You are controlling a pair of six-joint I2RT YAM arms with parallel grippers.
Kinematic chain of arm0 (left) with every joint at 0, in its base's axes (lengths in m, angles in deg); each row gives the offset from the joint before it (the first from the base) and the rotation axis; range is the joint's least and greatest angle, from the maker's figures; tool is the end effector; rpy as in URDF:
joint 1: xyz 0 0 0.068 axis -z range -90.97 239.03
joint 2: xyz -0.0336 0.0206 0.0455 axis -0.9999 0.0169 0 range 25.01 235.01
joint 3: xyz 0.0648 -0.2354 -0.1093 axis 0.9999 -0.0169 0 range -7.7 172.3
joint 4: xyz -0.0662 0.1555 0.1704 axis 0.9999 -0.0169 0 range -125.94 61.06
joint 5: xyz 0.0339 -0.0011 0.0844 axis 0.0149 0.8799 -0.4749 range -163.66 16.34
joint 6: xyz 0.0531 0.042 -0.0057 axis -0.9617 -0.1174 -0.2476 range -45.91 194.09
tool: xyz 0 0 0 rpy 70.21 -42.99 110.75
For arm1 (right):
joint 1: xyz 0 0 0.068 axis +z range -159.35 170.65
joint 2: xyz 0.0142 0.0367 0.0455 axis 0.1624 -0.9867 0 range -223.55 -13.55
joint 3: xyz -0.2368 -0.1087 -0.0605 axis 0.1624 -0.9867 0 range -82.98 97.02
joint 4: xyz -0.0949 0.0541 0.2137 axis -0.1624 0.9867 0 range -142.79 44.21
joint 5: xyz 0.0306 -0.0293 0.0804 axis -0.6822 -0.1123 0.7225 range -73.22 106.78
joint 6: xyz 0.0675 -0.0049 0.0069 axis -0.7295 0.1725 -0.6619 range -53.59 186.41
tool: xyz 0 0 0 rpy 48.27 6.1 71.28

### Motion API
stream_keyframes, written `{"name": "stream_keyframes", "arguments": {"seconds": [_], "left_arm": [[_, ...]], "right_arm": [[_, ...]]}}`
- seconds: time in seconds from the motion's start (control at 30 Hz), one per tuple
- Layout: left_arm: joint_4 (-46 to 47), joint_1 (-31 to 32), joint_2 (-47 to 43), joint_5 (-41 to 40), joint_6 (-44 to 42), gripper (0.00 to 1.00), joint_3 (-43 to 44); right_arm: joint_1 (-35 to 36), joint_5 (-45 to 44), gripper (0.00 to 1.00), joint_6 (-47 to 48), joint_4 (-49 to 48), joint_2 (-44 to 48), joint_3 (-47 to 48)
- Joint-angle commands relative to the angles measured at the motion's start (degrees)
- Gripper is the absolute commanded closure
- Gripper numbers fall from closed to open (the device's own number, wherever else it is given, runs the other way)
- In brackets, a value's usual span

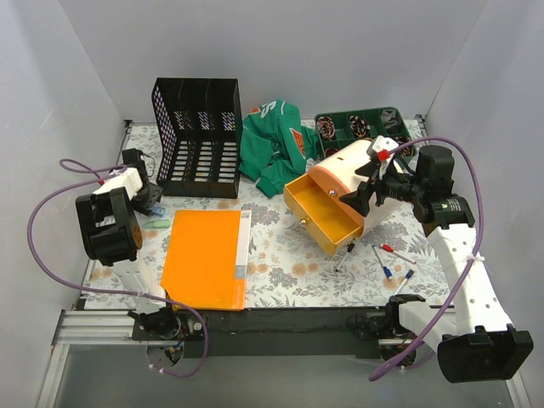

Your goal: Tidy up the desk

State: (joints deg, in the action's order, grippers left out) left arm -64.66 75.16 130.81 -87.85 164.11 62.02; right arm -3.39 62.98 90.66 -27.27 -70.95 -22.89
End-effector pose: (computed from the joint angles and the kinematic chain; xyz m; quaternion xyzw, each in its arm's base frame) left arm 0.3316 0.0957 0.1594 -0.7836 0.5886 -0.0008 0.1987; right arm 0.1975 0.0603 0.3583 -0.4092 0.6833 0.2418 0.5543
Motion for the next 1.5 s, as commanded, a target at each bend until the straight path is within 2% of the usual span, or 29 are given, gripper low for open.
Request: {"name": "stream_keyframes", "arguments": {"seconds": [0.0,0.13,0.17,0.37,0.5,0.63,0.77,0.97,1.03,1.17,1.3,1.47], "left_arm": [[-5.8,-0.5,4.1,-1.1,0.5,0.57,5.1],[-5.1,-0.6,4.5,-0.5,-0.1,0.61,3.3],[-4.7,-0.6,3.6,-0.2,-0.3,0.66,2.6],[-2.9,-0.9,0.8,0.7,-2.2,0.78,0.2],[-2.1,-1.0,-4.3,0.3,-3.4,0.85,-1.1],[-0.7,-1.0,-14.6,1.6,-4.5,0.92,-3.6],[2.8,-1.1,-24.9,8.6,-7.0,0.96,-10.4],[12.2,1.1,-39.6,33.2,-10.5,0.97,-20.2],[16.5,5.1,-42.4,40.1,-10.8,0.97,-22.8],[24.1,15.9,-45.9,45.4,-9.1,0.97,-23.4],[30.4,28.2,-45.9,45.1,-4.6,0.97,-23.1],[37.6,37.3,-43.8,40.3,2.6,0.97,-22.6]], "right_arm": [[-0.3,-0.3,0.03,0.4,-1.6,0.3,-0.3],[-0.3,-0.3,0.03,0.4,-1.6,0.5,-0.3],[-0.3,-0.3,0.03,0.4,-1.6,0.5,-0.3],[-0.3,-0.2,0.03,0.5,-1.7,0.6,-0.3],[-0.3,-0.2,0.03,0.6,-1.6,0.9,-0.4],[-0.3,-0.9,0.03,0.9,-1.7,1.2,-0.5],[-0.3,-1.8,0.03,1.4,-1.8,1.6,-0.8],[-0.4,-3.6,0.03,2.3,-1.8,2.5,-1.1],[-0.4,-4.3,0.03,2.6,-1.8,2.7,-1.2],[-0.5,-4.5,0.03,3.1,-1.9,3.4,-1.6],[-0.7,-4.1,0.03,3.1,-2.6,4.2,-2.6],[-1.3,-4.3,0.03,3.0,-3.5,4.7,-3.7]]}}
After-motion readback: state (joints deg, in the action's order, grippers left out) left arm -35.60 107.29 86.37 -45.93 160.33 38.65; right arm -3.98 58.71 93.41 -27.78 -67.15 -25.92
